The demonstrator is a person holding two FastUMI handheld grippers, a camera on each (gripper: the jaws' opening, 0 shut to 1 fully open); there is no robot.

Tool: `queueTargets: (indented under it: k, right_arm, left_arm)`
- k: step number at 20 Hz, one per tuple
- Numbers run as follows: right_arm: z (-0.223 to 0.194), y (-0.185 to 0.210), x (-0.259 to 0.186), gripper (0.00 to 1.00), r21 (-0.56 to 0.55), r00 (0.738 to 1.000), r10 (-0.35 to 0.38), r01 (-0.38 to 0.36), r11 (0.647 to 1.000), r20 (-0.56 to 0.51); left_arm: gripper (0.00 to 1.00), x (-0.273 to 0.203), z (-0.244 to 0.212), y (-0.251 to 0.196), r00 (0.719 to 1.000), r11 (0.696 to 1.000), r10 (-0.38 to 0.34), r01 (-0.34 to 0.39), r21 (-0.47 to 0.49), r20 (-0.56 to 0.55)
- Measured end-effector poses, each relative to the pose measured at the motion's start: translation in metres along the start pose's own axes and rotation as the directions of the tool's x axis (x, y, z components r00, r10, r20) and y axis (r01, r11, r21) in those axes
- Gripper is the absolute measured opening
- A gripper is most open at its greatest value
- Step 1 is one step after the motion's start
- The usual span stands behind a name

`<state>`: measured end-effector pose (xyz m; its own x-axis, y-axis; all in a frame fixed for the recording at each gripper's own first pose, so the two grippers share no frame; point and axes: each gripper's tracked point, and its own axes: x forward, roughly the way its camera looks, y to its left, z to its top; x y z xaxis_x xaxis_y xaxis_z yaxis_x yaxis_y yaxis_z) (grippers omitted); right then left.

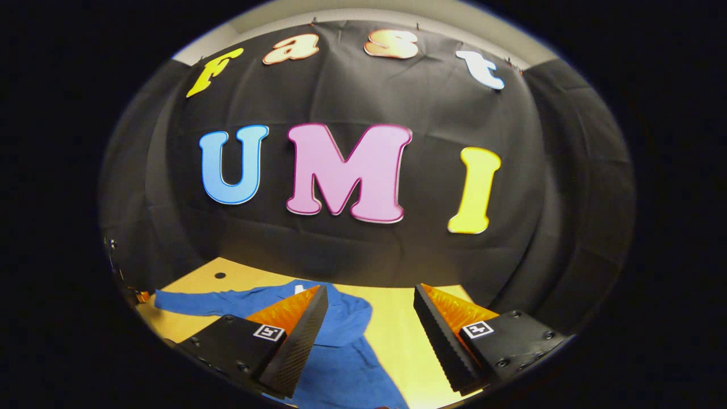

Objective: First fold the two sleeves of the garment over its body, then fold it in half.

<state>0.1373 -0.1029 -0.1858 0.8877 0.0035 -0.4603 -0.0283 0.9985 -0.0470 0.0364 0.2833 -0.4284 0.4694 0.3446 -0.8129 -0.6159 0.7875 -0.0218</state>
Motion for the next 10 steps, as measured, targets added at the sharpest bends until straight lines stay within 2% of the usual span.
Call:
queueTargets:
  k: [5,7,8,10]
  right_arm:
    - [-0.015,-0.036,-0.068,0.96,-0.041,0.988,-0.152,0.151,0.988,-0.014]
    - [-0.024,-0.043,-0.081,0.96,-0.036,0.982,-0.186,0.185,0.982,-0.026]
    - [-0.031,-0.043,-0.085,0.95,-0.026,0.980,-0.194,0.193,0.981,-0.047]
    - [-0.040,-0.042,-0.088,0.96,0.000,0.978,-0.193,0.193,0.981,-0.075]
  left_arm:
    - [0.84,0.013,0.024,-0.021,0.989,0.998,-0.025,0.034,0.059,-0.148]
    - [0.84,0.040,0.018,-0.020,0.975,0.994,0.033,-0.008,0.112,-0.221]
    - [0.84,0.042,0.001,-0.020,0.961,0.991,0.056,-0.022,0.129,-0.272]
    - [0.87,0.044,0.011,-0.021,0.973,0.995,0.043,-0.020,0.100,-0.227]
